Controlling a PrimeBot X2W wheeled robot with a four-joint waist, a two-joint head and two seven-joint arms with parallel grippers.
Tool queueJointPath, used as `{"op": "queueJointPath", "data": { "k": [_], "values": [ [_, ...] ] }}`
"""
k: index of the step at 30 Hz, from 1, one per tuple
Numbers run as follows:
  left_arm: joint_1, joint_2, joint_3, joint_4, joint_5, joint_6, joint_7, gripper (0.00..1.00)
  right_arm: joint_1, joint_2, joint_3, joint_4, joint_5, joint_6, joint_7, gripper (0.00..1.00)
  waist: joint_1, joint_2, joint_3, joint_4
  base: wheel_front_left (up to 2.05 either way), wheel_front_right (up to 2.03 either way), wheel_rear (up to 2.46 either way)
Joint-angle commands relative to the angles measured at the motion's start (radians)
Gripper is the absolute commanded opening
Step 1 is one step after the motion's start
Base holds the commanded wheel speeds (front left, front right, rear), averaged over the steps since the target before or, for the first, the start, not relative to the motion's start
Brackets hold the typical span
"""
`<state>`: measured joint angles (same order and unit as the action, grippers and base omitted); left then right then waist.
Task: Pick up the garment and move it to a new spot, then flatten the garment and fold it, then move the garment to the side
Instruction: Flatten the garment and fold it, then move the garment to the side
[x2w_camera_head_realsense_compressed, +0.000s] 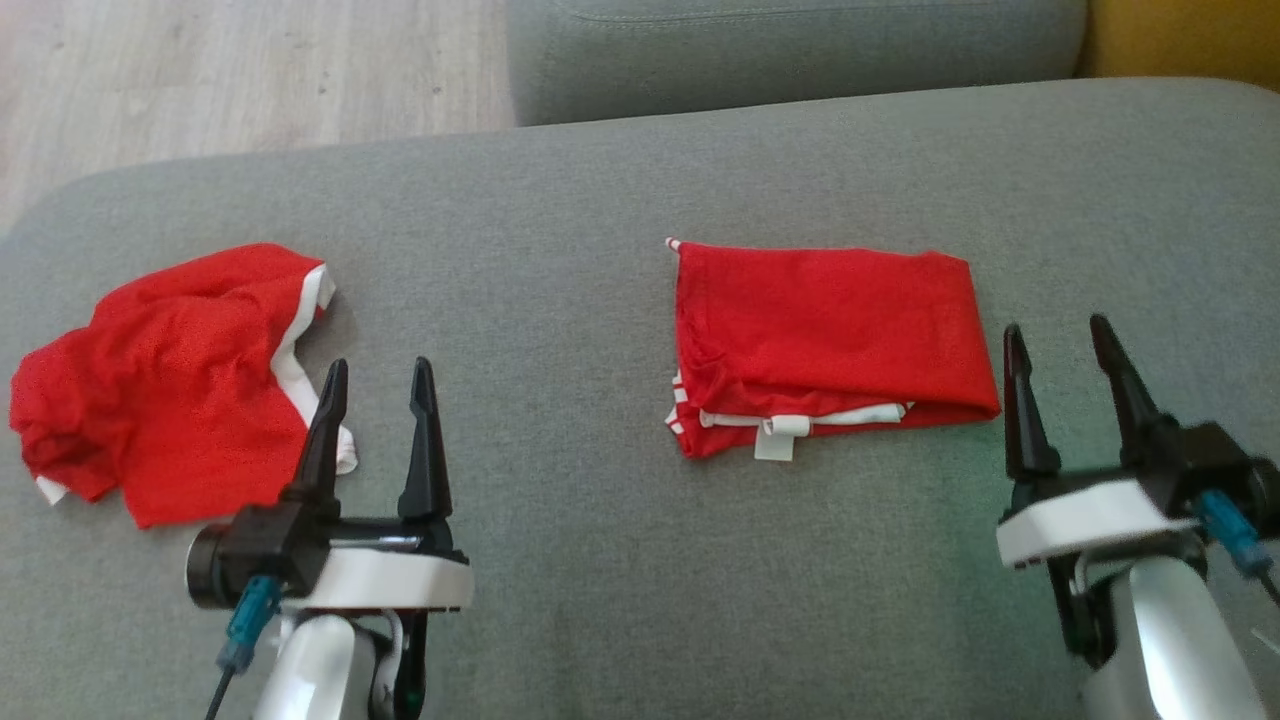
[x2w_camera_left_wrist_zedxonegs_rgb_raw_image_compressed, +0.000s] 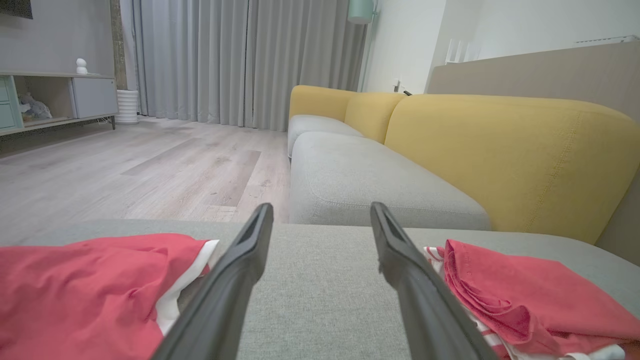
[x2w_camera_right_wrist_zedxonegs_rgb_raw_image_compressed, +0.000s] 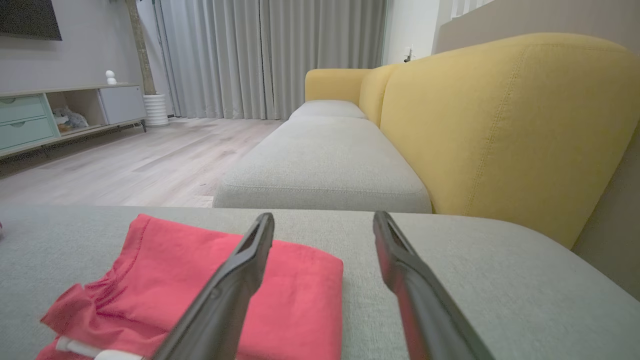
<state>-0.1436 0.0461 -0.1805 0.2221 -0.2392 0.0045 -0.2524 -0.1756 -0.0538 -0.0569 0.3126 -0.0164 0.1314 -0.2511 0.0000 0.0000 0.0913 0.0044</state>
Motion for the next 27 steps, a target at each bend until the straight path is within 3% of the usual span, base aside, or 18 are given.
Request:
{"op": "queueJointPath", "data": {
  "k": [1,14,27],
  "values": [
    [-0.011,0.004,0.040,-0.031,0.000,0.006,-0.009,1.00,0.002,0.003,0.022,-0.046,0.020,-0.001,-0.011,1.00,0.0000,0.0000,0.003,-0.008,0.00,0.00,0.00],
    [-0.035,0.004,0.024,-0.024,-0.002,0.002,-0.009,1.00,-0.009,0.003,0.017,-0.016,0.005,-0.001,-0.006,1.00,0.0000,0.0000,0.026,-0.005,0.00,0.00,0.00],
    [-0.117,0.004,-0.023,-0.006,0.002,-0.017,-0.009,1.00,-0.262,0.003,-0.081,0.301,0.077,-0.001,0.165,1.00,0.0000,0.0000,0.155,0.064,0.00,0.00,0.00]
  ]
}}
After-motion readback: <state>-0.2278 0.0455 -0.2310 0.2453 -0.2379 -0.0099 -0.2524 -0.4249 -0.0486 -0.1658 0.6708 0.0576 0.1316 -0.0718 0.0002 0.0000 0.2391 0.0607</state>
